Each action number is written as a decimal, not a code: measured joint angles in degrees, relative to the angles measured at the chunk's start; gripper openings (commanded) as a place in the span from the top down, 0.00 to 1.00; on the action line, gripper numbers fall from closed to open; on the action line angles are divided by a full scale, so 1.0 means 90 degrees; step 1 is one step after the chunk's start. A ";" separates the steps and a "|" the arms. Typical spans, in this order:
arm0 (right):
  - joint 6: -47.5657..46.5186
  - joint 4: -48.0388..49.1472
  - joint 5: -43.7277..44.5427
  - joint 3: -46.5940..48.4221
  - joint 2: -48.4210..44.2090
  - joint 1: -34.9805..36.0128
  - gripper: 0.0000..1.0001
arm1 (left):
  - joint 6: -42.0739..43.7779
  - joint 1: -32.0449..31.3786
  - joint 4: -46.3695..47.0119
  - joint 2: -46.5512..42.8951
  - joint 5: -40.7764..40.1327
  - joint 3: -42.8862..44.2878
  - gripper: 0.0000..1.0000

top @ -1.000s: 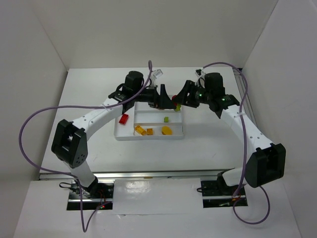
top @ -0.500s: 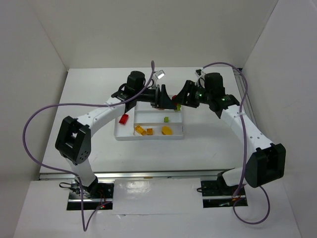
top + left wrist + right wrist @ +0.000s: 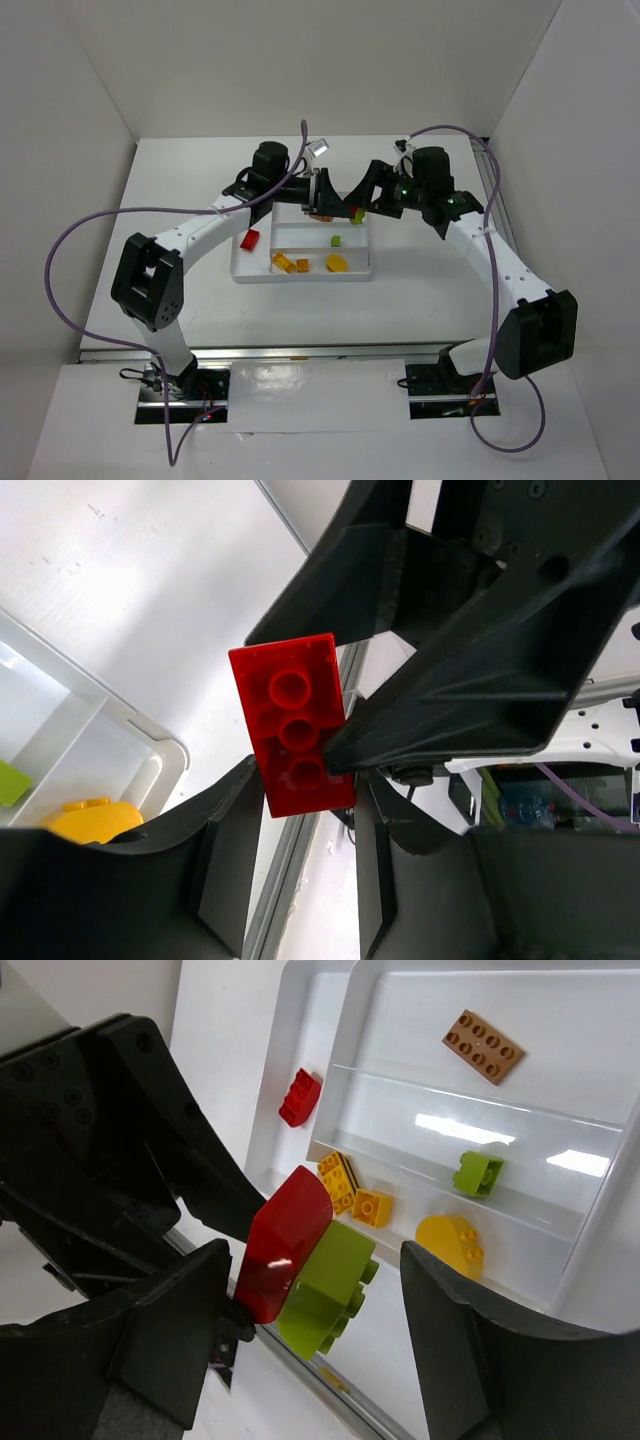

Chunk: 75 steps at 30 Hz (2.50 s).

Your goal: Sort the legos into containers by color

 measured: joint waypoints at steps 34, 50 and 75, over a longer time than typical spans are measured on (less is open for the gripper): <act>0.0325 0.3388 -0.2285 -0.1243 -0.0653 0.0002 0.11 | -0.6137 0.1751 0.7145 0.0418 0.2671 -0.1887 1.00; 0.1088 0.4216 -0.2715 -0.0971 0.0578 0.0185 0.13 | -0.4770 0.1751 0.6317 -0.0272 0.2820 -0.1753 1.00; 0.2827 0.6713 -0.3308 -0.1185 0.1095 0.0546 0.68 | -0.3820 0.1751 0.5241 -0.0469 0.3021 -0.1639 1.00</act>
